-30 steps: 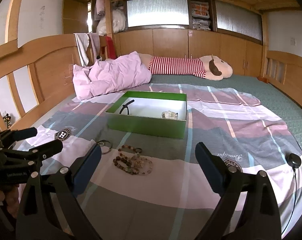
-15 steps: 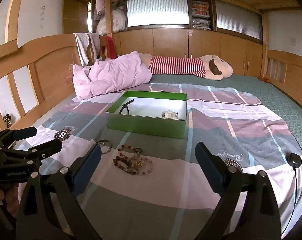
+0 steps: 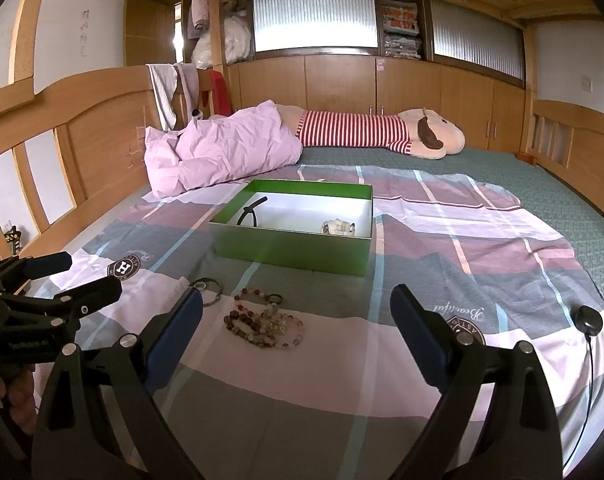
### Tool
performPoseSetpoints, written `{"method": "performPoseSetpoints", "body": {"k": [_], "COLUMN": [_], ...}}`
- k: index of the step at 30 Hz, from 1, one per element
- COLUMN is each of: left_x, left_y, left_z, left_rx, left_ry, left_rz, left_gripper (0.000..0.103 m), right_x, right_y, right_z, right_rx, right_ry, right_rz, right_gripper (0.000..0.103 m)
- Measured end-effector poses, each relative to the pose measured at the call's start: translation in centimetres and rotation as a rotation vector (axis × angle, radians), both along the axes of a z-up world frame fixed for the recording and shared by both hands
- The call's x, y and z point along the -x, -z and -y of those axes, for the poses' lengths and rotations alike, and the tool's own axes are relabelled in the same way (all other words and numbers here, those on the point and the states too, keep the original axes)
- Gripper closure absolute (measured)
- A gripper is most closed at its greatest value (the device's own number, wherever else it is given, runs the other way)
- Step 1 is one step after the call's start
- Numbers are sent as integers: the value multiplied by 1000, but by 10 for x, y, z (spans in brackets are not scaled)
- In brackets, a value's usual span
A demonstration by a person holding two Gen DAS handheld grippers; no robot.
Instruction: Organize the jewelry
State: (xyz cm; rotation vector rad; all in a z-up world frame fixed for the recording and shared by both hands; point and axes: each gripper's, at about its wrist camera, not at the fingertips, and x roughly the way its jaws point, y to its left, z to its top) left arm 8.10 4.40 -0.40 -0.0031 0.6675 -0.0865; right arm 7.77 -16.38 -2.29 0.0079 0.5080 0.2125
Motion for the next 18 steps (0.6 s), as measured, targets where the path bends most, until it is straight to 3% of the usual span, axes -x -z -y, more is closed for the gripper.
{"method": "performPoseSetpoints", "body": {"k": [18], "left_x": [-14], "left_y": [10], "left_z": [-5], "left_rx": [14], "left_ry": [-11], "left_rz": [-37], "left_gripper": [4], "right_x": [-15], "right_y": [4], "right_z": [-6], "right_rx": [35], "right_ry": [-11], "right_rz": [-19], "right_gripper": [10]}}
